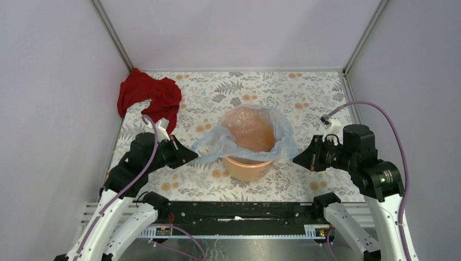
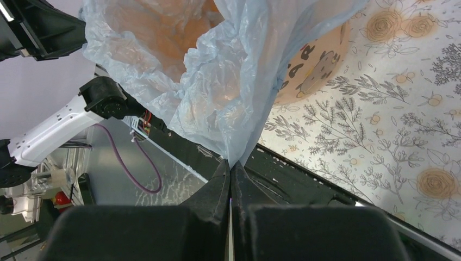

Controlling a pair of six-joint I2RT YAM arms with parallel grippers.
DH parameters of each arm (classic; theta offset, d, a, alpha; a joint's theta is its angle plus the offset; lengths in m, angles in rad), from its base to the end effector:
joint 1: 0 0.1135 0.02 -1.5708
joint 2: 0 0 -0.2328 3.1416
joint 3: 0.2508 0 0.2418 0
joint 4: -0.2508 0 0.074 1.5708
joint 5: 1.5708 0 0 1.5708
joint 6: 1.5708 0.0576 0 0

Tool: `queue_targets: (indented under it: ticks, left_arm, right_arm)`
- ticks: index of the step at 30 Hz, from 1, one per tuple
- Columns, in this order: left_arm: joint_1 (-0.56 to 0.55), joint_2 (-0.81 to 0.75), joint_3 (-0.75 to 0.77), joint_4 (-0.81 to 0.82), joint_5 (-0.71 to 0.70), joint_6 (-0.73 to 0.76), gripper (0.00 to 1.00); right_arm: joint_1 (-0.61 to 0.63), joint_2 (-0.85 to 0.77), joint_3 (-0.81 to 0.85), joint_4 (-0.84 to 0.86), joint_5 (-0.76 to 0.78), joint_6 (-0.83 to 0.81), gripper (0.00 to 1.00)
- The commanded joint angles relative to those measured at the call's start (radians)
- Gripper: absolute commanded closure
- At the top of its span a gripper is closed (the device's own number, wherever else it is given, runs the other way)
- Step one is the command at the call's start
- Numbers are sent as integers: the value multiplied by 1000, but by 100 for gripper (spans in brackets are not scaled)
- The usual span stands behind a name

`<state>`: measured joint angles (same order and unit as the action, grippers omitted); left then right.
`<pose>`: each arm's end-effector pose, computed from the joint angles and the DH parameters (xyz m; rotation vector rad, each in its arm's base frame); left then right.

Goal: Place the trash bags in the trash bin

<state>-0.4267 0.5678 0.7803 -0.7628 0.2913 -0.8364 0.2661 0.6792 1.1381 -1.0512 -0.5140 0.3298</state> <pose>0.1298 -0.0772 0.2792 -0.2798 2.2650 -1.0209 0.1134 0.0603 0.3480 -0.2367 2.2004 0.8932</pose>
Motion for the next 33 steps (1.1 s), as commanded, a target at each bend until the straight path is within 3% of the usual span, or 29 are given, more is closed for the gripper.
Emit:
queue_targets:
  ticks: [1,7,15,21,33]
  left_arm:
    - [0,-9,62,-53,-18,-6,100]
    - [1,-8,110,-122,-75,24,100]
    - [1,-42,-198,-17,-1,-68,100]
    - [1,40,-283,110,5,-70,100]
    - [1,317,-286,476,-21,-20,100]
  right_arm:
    - [-3,-10,76,-68,34,8,100]
    - [-2,-10,89,-75,49,26,100]
    - [-3,-57,-132,-51,-5,109,100]
    - [-2,-39,-227,-10,9,123,100]
    - [-3,116,-416,456,100,162,100]
